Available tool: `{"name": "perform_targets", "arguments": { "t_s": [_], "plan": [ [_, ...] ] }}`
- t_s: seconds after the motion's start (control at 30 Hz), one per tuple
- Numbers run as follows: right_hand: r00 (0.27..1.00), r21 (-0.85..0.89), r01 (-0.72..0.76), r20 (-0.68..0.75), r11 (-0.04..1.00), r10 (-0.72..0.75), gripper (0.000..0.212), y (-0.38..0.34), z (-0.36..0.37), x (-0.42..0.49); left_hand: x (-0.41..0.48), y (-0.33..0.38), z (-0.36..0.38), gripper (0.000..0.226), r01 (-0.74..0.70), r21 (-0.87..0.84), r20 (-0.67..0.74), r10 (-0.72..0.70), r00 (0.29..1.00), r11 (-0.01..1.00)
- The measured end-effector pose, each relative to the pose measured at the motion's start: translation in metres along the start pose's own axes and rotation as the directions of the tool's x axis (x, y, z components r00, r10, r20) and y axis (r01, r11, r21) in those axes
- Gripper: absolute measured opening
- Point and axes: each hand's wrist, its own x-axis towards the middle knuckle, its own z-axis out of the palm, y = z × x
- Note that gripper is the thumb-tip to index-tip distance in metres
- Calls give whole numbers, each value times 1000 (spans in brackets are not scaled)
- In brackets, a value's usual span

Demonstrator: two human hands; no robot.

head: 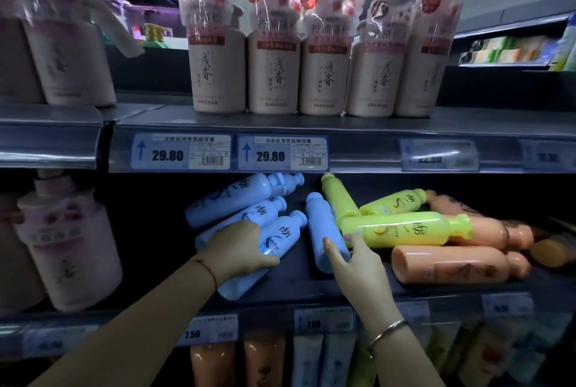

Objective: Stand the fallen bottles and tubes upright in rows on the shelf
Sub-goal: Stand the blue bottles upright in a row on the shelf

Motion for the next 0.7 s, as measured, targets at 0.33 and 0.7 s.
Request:
{"name": "perform_targets", "arguments": {
  "t_s": [0.33, 0.7],
  "plan": [
    [998, -24, -68, -7, 997, 68, 50, -16, 6, 10, -32, 4, 26, 72, -141, -643, -445, -218, 869, 753],
    [997, -69, -19, 67, 997, 24, 48, -16, 27, 1, -47, -9, 37, 60, -209, -769, -486, -339, 806, 604]
  ]
}}
